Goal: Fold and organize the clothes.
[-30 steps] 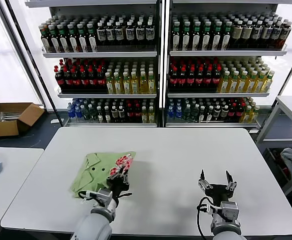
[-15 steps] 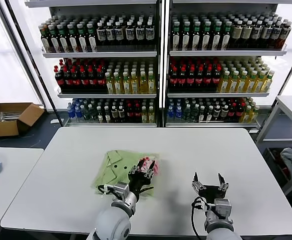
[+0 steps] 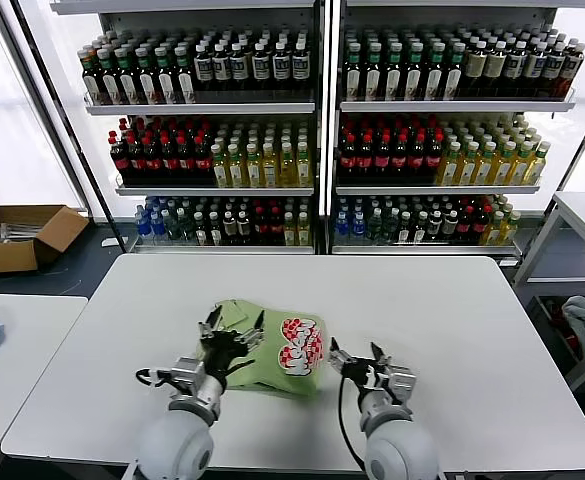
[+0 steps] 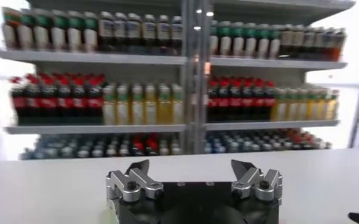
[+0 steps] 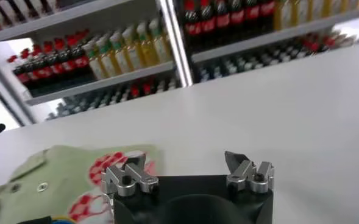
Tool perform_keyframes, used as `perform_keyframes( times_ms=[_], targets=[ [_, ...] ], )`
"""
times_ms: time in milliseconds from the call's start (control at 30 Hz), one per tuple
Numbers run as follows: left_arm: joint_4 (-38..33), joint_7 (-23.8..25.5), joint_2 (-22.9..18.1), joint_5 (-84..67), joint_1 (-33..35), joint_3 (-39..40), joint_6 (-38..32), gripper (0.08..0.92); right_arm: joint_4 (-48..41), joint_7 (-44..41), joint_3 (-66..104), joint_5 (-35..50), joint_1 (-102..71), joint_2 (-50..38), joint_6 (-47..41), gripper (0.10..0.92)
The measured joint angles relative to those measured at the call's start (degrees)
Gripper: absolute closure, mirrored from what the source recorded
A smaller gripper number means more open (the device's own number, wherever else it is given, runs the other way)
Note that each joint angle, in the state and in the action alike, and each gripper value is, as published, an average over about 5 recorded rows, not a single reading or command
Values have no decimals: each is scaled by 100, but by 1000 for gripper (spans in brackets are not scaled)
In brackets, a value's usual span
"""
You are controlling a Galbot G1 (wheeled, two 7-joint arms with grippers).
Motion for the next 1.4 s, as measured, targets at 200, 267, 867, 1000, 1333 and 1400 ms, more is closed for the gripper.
perform_keyframes(
  times_ms=[200,267,867,1000,1333,1400],
  targets=[
    [-44,-23,64,155,259,-495,-16,177,-422,197,-326,473,324,162,-49,221],
    [-50,-24,74,191,326,-610,-18,177,-516,260,-384,571,381,217,-60,265],
    [-87,-45,106,329,614,-981,-54,177,-740,563,-514,875,452,371,-84,783],
    [-85,-58,71,360,634,-979,-68,177,-647,540,-440,835,405,264,-100,886],
    [-90,-62,-52,489,626,-865,-115,177,-292,377,-48,661,344,-505,-123,915],
    [-87,-59,-79,520,647,-838,-131,177,-294,317,56,549,328,-665,-124,915]
  ],
)
